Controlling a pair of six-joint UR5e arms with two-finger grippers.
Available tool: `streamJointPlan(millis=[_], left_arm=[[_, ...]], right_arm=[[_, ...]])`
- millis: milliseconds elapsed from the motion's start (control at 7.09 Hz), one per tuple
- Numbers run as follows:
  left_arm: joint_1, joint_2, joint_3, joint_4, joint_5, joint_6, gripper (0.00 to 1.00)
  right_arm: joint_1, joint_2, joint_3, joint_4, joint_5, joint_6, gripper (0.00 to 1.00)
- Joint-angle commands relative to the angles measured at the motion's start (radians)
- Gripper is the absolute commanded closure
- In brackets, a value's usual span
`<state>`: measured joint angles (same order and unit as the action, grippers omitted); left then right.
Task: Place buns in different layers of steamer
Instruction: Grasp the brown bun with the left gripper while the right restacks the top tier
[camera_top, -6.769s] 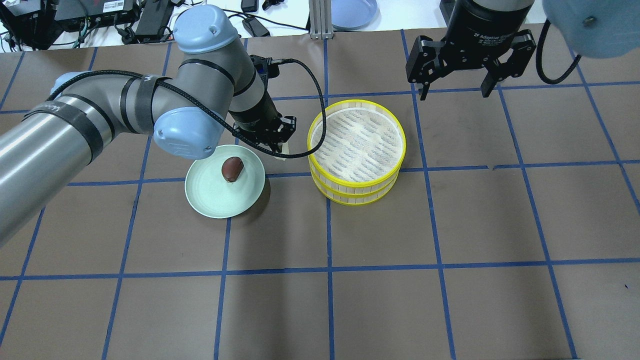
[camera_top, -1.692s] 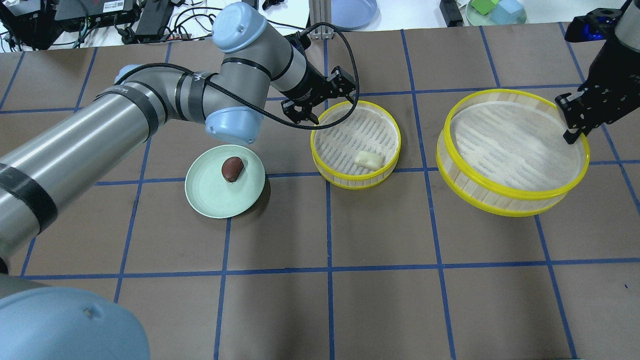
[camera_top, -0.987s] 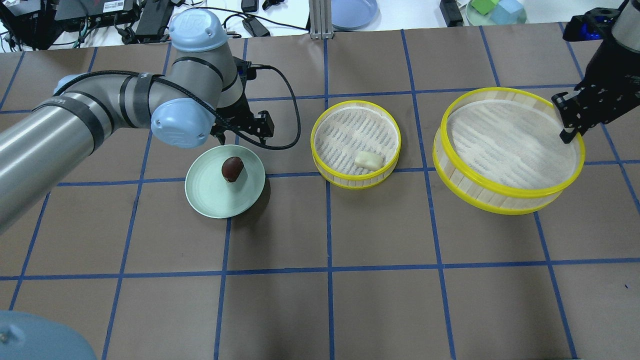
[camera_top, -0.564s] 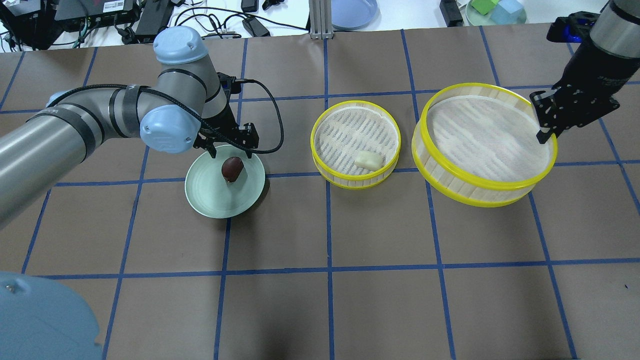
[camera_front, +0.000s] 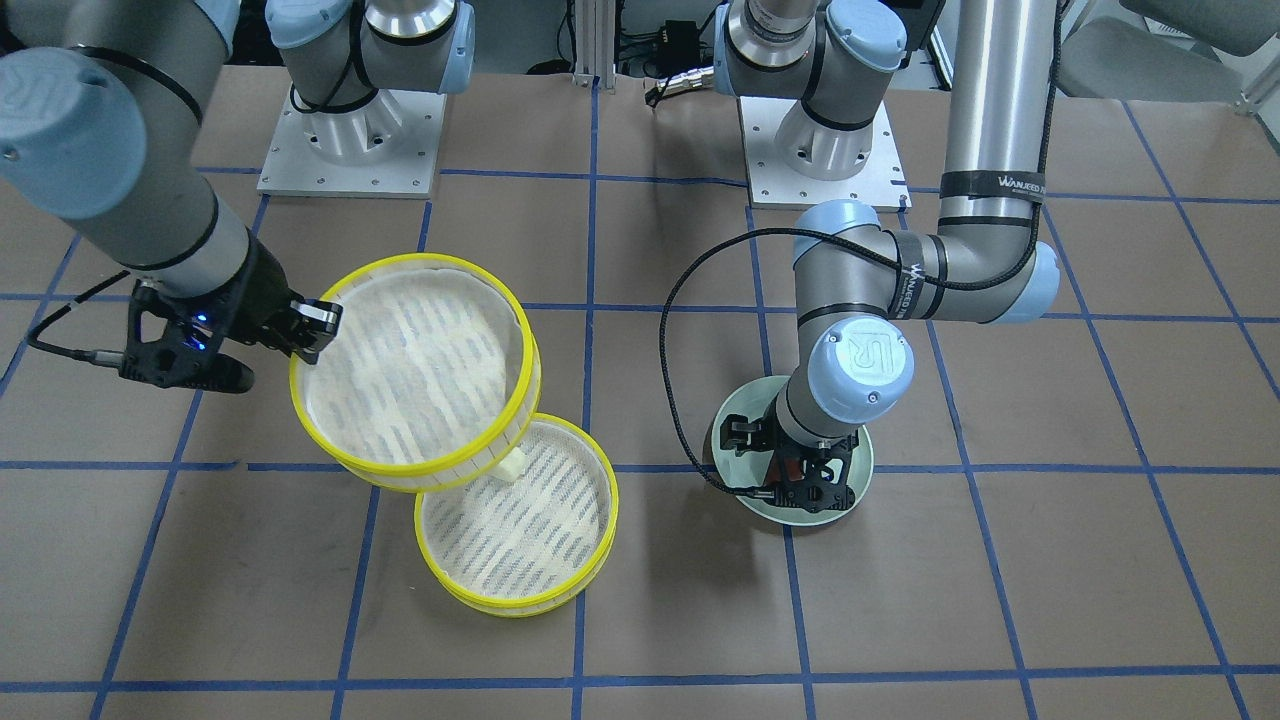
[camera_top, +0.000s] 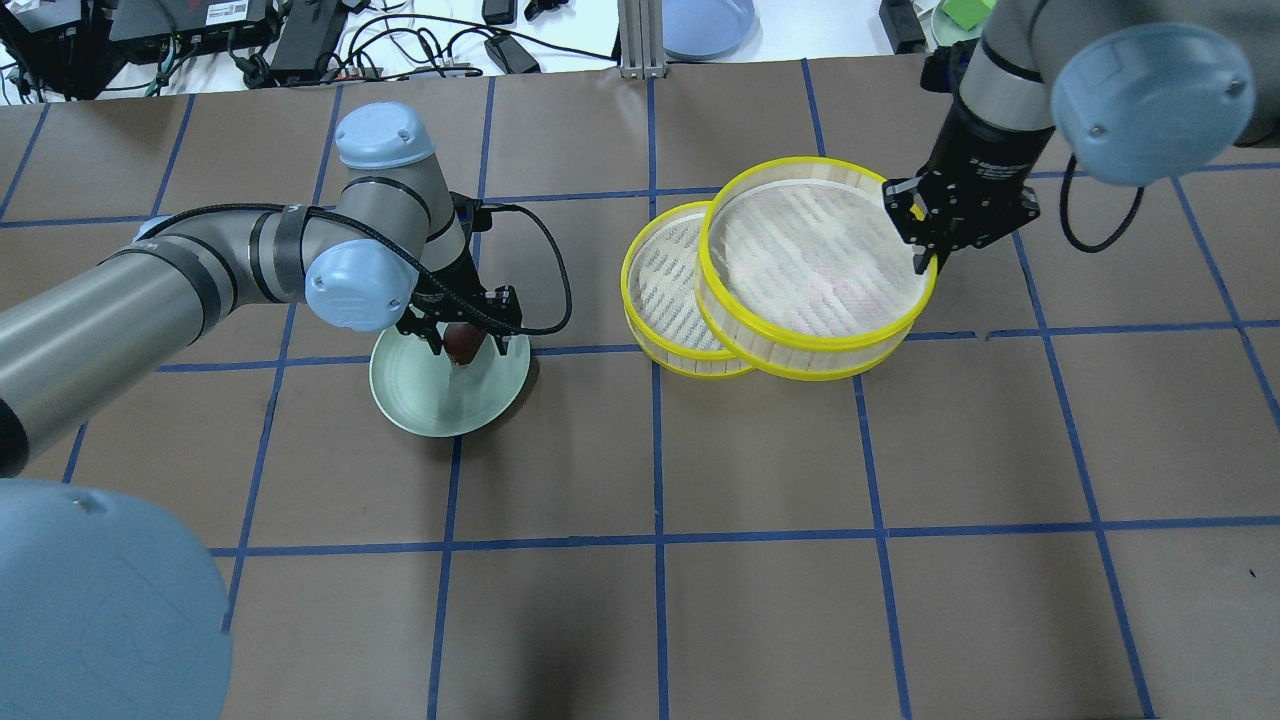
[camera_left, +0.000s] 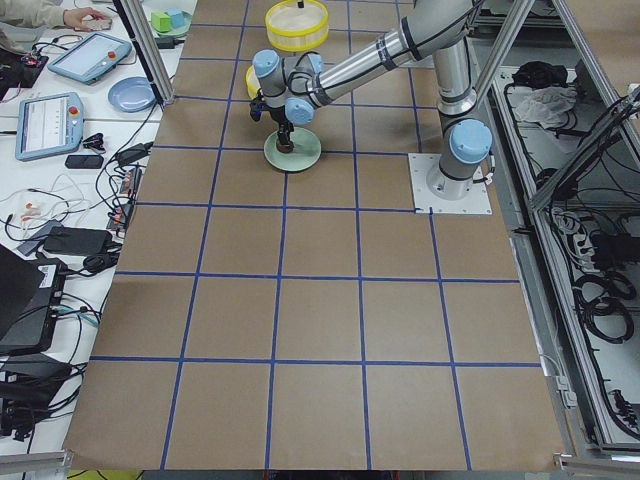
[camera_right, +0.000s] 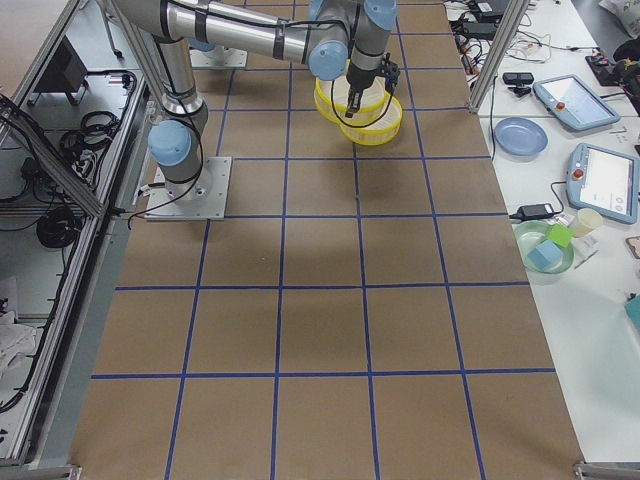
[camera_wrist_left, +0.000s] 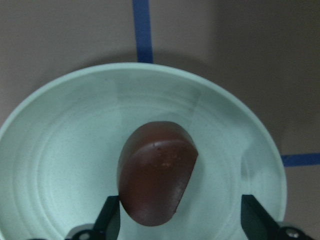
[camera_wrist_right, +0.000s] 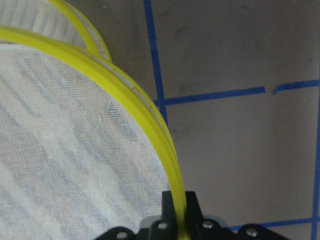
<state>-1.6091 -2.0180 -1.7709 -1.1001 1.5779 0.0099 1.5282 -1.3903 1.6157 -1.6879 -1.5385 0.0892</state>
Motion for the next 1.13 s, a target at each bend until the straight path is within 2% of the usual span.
streamJointPlan(millis=[0,282,564,846,987], left_arm=[[0.000,-0.011,-0.001,0.015,0.055,0.005,0.55],[0.000,-0.011,-0.001,0.020,0.060,0.009,0.84],[0.000,-0.010,0.001,0.020,0.063,0.009,0.88],[0.000,0.025,0.016,0.023,0.063,0.016,0.96],[0.001,0.051,0.016,0.023,0.062,0.022,0.96]], right_arm=[[0.073,0.100,-0.007,-0.177,-0.011,0.125,1.00],[0.090,0.180,-0.010,-0.290,-0.011,0.145,1.00],[0.104,0.215,-0.014,-0.340,-0.008,0.165,1.00],[0.147,0.237,-0.013,-0.345,-0.037,0.189,1.00],[0.147,0.238,-0.013,-0.340,-0.037,0.181,1.00]])
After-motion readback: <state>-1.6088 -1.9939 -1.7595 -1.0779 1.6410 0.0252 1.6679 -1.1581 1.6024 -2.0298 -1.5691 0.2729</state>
